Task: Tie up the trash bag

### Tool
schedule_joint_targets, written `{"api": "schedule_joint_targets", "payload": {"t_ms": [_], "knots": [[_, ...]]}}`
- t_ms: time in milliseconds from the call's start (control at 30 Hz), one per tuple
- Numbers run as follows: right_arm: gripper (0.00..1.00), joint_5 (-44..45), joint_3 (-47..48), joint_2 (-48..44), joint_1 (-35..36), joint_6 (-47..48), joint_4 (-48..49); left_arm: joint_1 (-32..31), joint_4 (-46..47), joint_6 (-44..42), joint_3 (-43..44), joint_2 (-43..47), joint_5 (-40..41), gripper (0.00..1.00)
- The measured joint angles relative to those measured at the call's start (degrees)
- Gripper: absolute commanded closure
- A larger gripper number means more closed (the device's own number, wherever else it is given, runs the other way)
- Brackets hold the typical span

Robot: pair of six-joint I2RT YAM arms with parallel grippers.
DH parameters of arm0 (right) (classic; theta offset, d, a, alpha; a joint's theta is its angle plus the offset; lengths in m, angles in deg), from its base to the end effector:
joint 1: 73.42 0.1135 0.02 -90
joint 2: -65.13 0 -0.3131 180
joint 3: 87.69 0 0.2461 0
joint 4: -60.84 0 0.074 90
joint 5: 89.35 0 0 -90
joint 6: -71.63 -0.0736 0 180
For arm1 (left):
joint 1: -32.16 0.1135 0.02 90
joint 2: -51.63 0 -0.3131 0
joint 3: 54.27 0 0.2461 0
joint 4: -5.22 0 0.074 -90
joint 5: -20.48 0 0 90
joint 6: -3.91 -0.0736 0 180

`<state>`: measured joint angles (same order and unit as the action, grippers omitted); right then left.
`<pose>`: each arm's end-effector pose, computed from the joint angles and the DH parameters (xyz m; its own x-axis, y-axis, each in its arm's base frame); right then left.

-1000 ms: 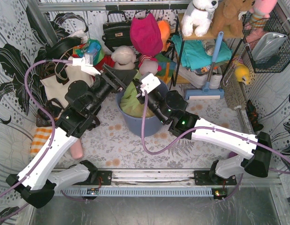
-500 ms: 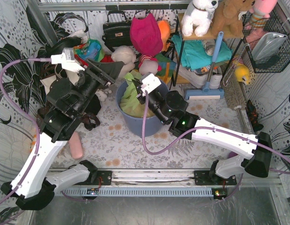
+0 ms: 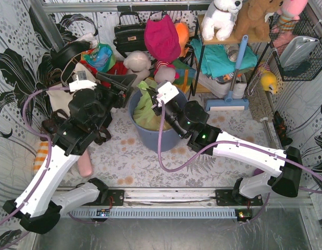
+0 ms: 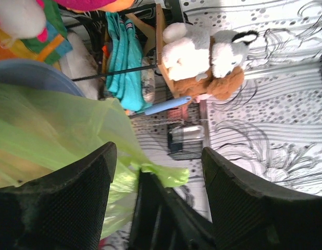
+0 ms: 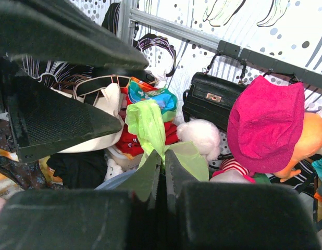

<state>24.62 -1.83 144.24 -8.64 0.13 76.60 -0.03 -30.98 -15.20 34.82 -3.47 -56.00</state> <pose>0.1701 0.2910 0.5040 0.3663 0.0972 -0.9254 -0.5805 0.8011 -0.1456 0.1703 -0.0869 0.5023 -0.3133 -0.8884 -0.3357 0.0740 0.3295 -0.9412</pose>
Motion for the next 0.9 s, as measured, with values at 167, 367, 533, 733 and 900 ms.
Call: {"api": "schedule_joint_targets", "payload": {"t_ms": [167, 367, 533, 733, 900], "knots": [[1.0, 0.0, 0.0, 0.0, 0.0, 0.0, 0.0, 0.0, -4.8, 9.9, 4.3, -2.6, -0.1, 0.2], [1.0, 0.0, 0.0, 0.0, 0.0, 0.0, 0.0, 0.2, -9.7, 16.1, 8.6, -5.3, -2.0, 0.21], [1.0, 0.0, 0.0, 0.0, 0.0, 0.0, 0.0, 0.5, -10.2, 18.0, 9.4, -7.3, -5.1, 0.33], [1.0, 0.0, 0.0, 0.0, 0.0, 0.0, 0.0, 1.2, -10.1, 18.2, 9.4, -8.0, -7.1, 0.54], [1.0, 0.0, 0.0, 0.0, 0.0, -0.2, 0.0, 2.3, -10.0, 18.2, 9.4, -7.9, -7.5, 0.72]]}}
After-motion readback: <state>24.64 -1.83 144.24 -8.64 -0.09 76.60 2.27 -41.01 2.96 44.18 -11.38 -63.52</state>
